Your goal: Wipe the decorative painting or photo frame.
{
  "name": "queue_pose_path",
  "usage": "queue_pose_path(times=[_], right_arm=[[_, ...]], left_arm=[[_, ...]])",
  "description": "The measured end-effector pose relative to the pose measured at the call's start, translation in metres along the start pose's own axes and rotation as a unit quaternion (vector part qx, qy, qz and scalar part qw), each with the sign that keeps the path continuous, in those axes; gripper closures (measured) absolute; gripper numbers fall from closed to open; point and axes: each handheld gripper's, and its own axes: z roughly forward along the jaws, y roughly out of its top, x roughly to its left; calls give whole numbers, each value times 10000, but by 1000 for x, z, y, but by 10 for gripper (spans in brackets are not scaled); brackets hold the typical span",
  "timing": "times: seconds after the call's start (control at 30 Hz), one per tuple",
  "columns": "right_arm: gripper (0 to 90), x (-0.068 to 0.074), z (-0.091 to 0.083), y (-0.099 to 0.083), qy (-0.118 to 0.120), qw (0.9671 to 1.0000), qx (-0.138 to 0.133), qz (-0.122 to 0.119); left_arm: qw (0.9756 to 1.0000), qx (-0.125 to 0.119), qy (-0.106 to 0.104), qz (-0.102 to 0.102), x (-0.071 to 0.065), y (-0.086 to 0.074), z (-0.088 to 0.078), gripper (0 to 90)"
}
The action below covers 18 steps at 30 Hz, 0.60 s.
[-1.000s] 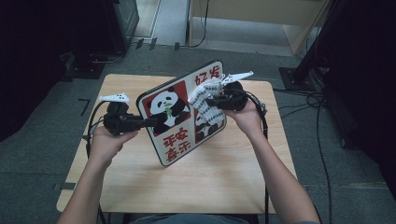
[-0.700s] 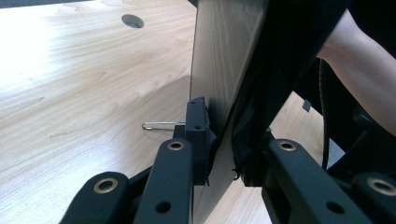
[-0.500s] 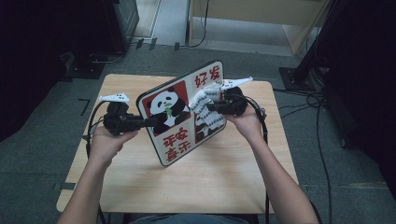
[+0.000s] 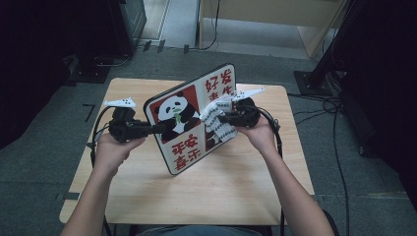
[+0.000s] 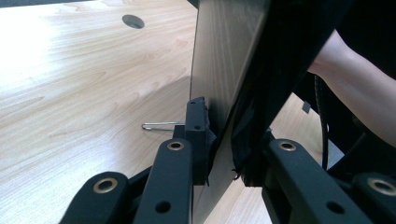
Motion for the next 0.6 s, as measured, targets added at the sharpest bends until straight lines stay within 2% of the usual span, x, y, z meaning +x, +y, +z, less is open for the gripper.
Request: queue_pose_path(times=[0.43,0.6], right_arm=[[797,0,8,-15,14,10000,80,16],[798,-1,11,-22,10,10000,74,10]], left_arm=[[10000,-23,8,11,0,0,0,779],[10000,-36,21,73,0,0,0,778]])
